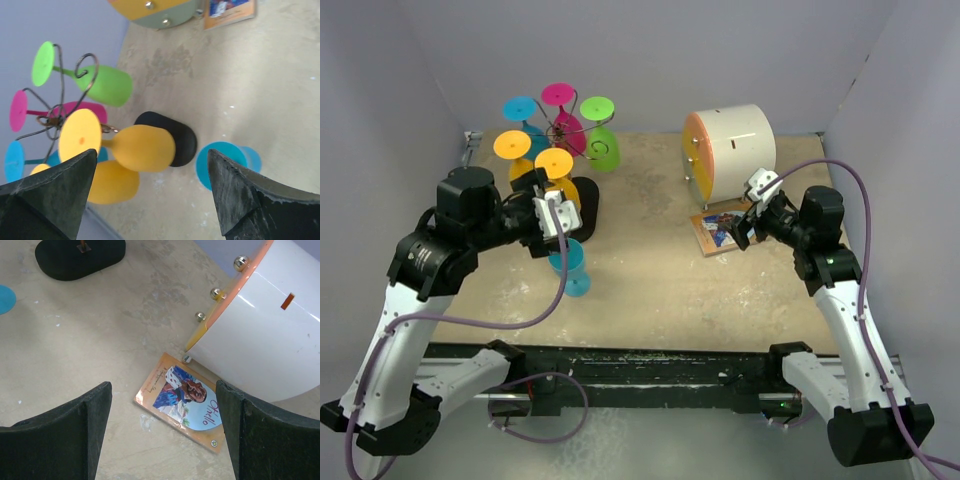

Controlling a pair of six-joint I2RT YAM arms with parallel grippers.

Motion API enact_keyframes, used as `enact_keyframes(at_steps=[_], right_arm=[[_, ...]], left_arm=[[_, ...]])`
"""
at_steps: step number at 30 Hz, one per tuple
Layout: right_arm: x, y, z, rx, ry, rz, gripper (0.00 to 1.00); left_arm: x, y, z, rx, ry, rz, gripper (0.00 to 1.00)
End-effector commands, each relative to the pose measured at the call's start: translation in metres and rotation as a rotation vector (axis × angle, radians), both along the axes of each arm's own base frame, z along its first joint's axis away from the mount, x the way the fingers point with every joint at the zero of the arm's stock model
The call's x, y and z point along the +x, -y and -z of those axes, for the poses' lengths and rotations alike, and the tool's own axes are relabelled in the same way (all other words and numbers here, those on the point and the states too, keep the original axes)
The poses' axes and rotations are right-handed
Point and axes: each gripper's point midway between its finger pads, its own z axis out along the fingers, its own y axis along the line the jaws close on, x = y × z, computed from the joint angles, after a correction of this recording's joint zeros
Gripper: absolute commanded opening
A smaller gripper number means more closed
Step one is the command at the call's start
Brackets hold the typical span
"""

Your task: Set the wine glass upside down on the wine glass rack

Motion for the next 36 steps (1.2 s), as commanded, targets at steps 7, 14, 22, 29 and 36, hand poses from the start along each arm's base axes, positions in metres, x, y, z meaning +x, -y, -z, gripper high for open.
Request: enact_keyframes(at_steps=[7, 14, 22, 29, 36], right_arm=[[-0.003, -0.001, -0.009, 0.008, 0.038, -0.023, 0.87], [-0.003, 0.001, -0.009, 0.006, 0.041, -0.015, 0.87], [-0.002, 0.004, -0.009, 0.005, 0.041, -0.008, 0.87], [-0.002, 0.004, -0.006, 0.002, 0.033, -0.008, 0.88], [-0.001, 0.005, -0.005, -0.004, 0.033, -0.005, 0.88]], left_arm=[[-0.075, 0.010, 0.055, 0.043, -0.247, 0.273, 0.93], [-0.080, 0.005, 0.105, 0.131, -0.396, 0.289, 0.88], [-0.064, 0.002, 0.153, 0.220, -0.516, 0.252, 0.78], [-0.045, -0.002, 0.182, 0.294, -0.538, 0.204, 0.74], [-0.034, -0.008, 0.207, 0.363, -0.568, 0.158, 0.69]])
